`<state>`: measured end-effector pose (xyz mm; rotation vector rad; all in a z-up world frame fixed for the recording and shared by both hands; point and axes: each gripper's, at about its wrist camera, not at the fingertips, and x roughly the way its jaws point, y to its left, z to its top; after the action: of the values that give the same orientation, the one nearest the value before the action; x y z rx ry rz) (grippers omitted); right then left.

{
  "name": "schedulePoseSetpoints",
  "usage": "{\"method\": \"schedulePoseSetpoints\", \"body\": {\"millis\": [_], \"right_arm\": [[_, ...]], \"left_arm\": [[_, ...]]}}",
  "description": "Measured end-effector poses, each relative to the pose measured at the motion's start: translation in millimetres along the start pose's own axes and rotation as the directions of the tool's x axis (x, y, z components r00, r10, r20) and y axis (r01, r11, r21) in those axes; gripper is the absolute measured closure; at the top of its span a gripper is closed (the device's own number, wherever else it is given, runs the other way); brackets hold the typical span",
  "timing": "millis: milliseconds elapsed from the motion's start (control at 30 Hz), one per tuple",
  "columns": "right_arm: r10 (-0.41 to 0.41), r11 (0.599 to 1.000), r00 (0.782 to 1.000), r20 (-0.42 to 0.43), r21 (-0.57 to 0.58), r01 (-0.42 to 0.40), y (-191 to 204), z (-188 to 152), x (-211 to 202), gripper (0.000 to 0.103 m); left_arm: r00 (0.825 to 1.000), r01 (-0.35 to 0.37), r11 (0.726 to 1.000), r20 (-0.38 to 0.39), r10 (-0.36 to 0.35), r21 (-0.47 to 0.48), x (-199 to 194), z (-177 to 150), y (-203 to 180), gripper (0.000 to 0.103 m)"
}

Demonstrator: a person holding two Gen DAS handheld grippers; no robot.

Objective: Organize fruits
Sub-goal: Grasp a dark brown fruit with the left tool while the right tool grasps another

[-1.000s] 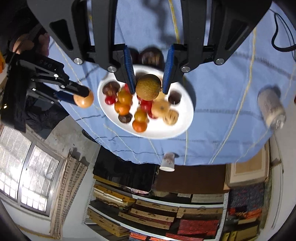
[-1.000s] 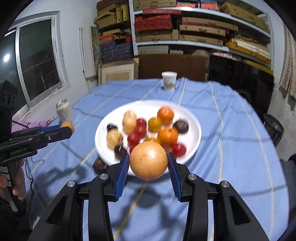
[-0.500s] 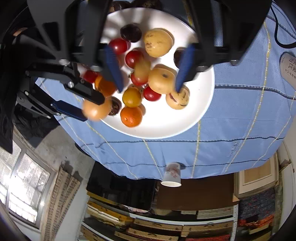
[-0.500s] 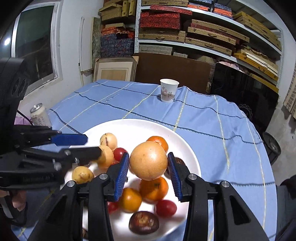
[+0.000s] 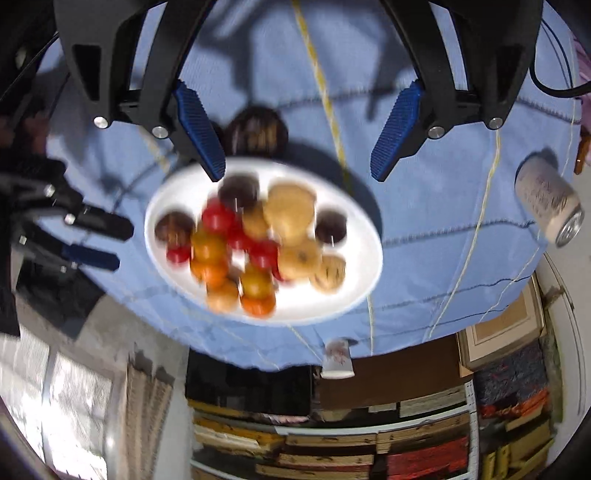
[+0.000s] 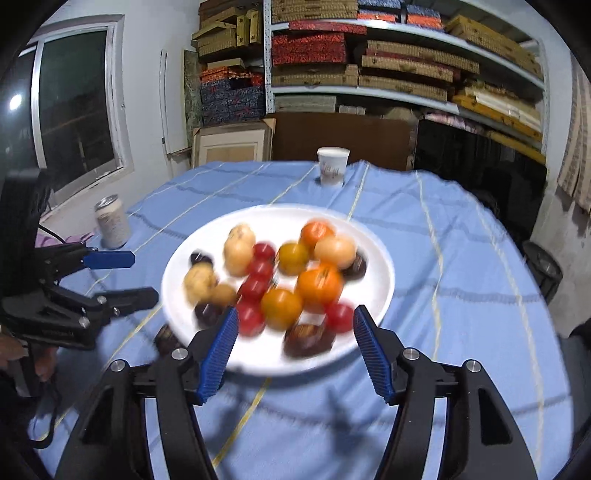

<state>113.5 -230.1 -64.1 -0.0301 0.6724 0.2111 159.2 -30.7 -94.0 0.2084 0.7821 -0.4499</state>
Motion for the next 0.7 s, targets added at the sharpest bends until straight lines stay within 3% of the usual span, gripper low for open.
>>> {"method": "schedulePoseSetpoints", "body": {"millis": [200, 333, 433, 600, 700], "right_arm": [[0.031, 0.999, 0.999, -0.033, 0.044, -0.029, 8, -27, 4, 0.038], [0.047, 0.995, 0.999, -0.027, 0.088, -0.045, 2, -30, 4, 0.038], [0.047, 0.994, 0.998, -0.033, 0.099, -0.044, 0, -31, 5, 0.038], [0.056, 0.994, 0.997, -0.047, 0.092, -0.051, 2, -31, 8, 0.037], [0.059, 0.994, 0.997, -0.057, 0.098, -0.054, 1, -31, 10, 0.037]], "left_arm": [[1.0, -0.013, 0.998, -0.016, 0.015, 0.066, 9, -14, -18, 0.024], [0.998, -0.002, 0.997, -0.068, 0.007, 0.076, 27, -14, -20, 0.024], [0.996, 0.0, 0.999, -0.091, 0.005, 0.05, 34, -14, -14, 0.022], [0.994, -0.064, 0.998, -0.092, 0.062, -0.009, 35, -14, 0, 0.022], [0.992, -0.052, 0.999, -0.114, 0.051, -0.003, 40, -15, 0, 0.023]]}}
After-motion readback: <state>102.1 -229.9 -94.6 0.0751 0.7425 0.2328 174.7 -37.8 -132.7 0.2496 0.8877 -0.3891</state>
